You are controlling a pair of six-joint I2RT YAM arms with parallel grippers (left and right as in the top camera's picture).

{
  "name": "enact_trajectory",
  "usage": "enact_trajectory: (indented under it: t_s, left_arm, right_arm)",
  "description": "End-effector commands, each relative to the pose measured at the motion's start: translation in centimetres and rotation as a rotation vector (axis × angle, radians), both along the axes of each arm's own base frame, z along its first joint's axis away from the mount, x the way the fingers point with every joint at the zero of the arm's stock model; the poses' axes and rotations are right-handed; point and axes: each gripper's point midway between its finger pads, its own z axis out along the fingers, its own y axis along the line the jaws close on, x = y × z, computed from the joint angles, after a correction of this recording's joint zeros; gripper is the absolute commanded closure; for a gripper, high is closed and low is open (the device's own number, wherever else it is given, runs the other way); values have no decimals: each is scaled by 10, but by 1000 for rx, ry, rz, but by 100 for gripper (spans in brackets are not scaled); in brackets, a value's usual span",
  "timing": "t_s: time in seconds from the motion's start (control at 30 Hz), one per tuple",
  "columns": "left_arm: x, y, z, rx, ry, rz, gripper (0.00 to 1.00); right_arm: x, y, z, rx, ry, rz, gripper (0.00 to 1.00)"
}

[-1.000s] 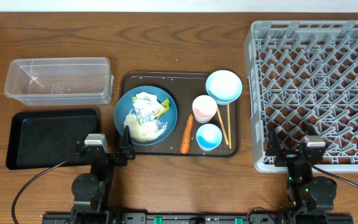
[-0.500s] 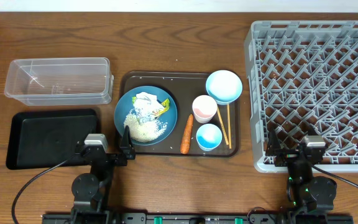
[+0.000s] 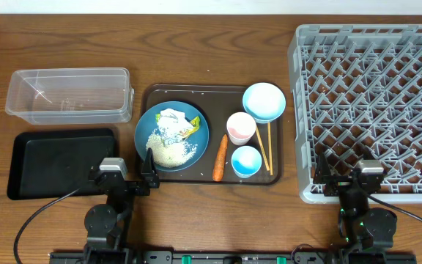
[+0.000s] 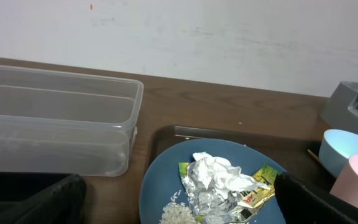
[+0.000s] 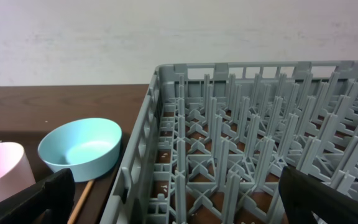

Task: Sort waste into correct bins and load items into the dishwasher rack
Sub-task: 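Move the left gripper from rest toward the foil on the blue plate, then grasp the crumpled foil on the blue plate with the left gripper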

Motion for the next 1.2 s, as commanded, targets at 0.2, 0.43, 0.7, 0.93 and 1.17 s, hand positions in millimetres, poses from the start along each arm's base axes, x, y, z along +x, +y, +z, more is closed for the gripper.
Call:
enact_trajectory:
  t_s: [0.2,0.43,0.7,0.93,1.17]
  left_arm:
    - [0,1,-15,6,42,3,2]
    - [0,1,-7,-54,15,10,2]
    - [-1,1,14,-113,79,20,2]
    - [12,-1,34,-99,264,27,2]
    - [30,-12,46,-101,524,-16,2]
  right_arm:
    - [0,1,-1,-19,0,1,1]
    - [0,1,0,70,2,-6,1]
    - [0,7,16,289,-32,21,1]
    - [3,5,62,120,-63,21,1]
    - [34,1,101,6,22,0,1]
